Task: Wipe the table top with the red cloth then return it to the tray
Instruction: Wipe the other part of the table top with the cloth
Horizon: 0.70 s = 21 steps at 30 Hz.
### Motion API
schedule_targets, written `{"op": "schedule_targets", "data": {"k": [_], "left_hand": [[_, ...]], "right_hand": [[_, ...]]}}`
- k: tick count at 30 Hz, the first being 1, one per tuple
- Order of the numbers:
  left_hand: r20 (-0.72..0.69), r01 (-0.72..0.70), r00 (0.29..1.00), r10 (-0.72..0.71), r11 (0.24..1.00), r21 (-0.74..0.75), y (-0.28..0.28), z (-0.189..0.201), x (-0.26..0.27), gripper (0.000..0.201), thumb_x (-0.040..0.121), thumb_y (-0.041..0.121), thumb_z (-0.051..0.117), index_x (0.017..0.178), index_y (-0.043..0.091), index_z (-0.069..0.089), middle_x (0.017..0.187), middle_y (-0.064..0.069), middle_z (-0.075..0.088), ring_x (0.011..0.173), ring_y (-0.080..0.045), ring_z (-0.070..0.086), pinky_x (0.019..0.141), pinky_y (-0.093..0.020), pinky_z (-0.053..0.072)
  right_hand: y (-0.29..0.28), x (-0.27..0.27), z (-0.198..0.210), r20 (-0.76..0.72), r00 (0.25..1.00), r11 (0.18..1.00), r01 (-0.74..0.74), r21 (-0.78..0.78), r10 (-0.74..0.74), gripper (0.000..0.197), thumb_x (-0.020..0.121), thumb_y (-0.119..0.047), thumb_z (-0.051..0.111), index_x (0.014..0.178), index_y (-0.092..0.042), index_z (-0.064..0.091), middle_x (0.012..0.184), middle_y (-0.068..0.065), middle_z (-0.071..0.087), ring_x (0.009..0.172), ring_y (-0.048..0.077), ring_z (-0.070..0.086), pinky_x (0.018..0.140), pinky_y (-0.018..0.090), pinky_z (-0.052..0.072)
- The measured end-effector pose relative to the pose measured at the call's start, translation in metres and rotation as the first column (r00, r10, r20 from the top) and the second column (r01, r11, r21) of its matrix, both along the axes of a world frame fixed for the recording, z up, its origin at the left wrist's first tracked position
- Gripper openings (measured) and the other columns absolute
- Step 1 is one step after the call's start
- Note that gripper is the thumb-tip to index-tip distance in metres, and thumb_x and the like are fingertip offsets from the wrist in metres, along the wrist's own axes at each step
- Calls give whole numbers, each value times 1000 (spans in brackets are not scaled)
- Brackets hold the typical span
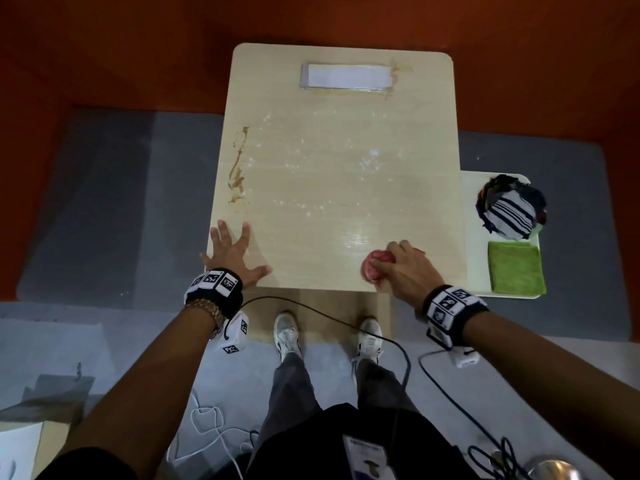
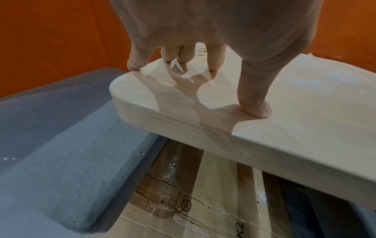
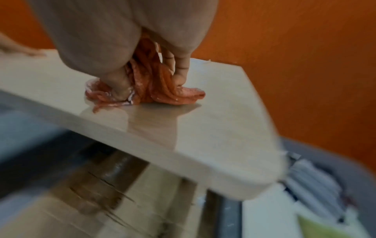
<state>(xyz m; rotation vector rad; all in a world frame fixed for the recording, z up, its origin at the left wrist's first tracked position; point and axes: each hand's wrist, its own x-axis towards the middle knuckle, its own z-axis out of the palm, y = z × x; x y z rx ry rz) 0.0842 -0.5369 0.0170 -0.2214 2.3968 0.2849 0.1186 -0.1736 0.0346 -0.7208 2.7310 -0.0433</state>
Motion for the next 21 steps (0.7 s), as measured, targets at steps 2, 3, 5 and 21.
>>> {"op": "schedule_targets", "data": {"k": [2, 3, 5, 21], "left_hand": [[5, -2, 1000, 2, 1000, -4, 2, -1, 0, 114, 70, 70, 64, 149, 39, -13, 153, -7, -34, 143, -29, -26, 111, -68, 8], [3, -7, 1000, 7, 1000, -4, 2, -2, 1, 114, 71, 69, 64, 149, 40, -14, 153, -6, -35, 143, -29, -26, 110, -69, 8], [-2, -24, 1000, 24, 1000, 13, 3, -2, 3, 113, 71, 68, 65, 148, 42, -13, 152, -3, -36, 144, -27, -26, 107, -73, 9], [0, -14, 1000, 14, 1000, -24, 5, -4, -1, 114, 71, 67, 65, 149, 37, -13, 153, -8, -33, 143, -31, -25, 112, -67, 6]], "right_hand": [[15, 0, 2, -6, 1000, 998, 5, 61, -4, 33, 69, -29, 82, 100, -25, 74, 94, 8, 57, 83, 27, 53, 63, 36, 49], [7, -3, 2, -2, 1000, 998, -6, 69, 6, 30, 68, -27, 81, 96, -24, 74, 93, 9, 58, 82, 28, 54, 62, 37, 49], [-27, -12, 1, -9, 1000, 999, -28, 19, 28, 23, 66, -26, 80, 88, -21, 74, 89, 11, 59, 80, 32, 56, 60, 39, 48], [-96, -8, -3, 22, 999, 999, -47, -12, 47, 30, 71, -25, 78, 100, -17, 74, 101, 12, 58, 91, 32, 54, 69, 41, 50]]}}
